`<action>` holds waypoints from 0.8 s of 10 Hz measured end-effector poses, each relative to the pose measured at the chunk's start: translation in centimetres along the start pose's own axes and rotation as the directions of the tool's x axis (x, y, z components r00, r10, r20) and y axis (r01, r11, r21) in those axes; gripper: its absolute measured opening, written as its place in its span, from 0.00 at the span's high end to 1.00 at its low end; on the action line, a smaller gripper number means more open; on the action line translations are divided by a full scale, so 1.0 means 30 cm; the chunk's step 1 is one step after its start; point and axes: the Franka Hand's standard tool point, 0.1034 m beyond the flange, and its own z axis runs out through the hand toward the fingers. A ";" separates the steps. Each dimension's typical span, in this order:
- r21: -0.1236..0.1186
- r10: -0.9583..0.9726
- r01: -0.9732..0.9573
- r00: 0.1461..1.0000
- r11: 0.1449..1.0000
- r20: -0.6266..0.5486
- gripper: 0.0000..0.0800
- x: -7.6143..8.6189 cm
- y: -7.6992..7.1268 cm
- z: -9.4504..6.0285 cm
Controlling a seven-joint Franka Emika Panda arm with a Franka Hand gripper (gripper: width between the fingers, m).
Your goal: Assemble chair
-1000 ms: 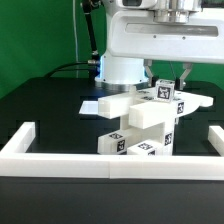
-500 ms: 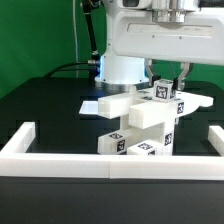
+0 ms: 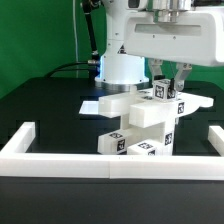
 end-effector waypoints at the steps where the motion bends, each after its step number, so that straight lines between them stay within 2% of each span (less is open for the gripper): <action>1: 0.000 0.071 -0.071 0.997 0.997 0.000 0.64 -0.001 0.000 0.000; 5: 0.005 0.328 -0.328 0.945 0.945 0.012 0.64 -0.007 -0.004 0.000; 6: 0.005 0.389 -0.389 0.921 0.921 0.015 0.61 -0.009 -0.005 0.001; 7: 0.005 0.406 -0.406 0.914 0.914 0.019 0.44 -0.010 -0.006 0.001; 8: 0.006 0.384 -0.384 0.923 0.923 0.019 0.44 -0.010 -0.006 0.001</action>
Offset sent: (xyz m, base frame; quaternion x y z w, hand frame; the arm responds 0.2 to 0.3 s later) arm 0.0000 0.0000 0.0000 0.0000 0.0000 0.1938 0.9810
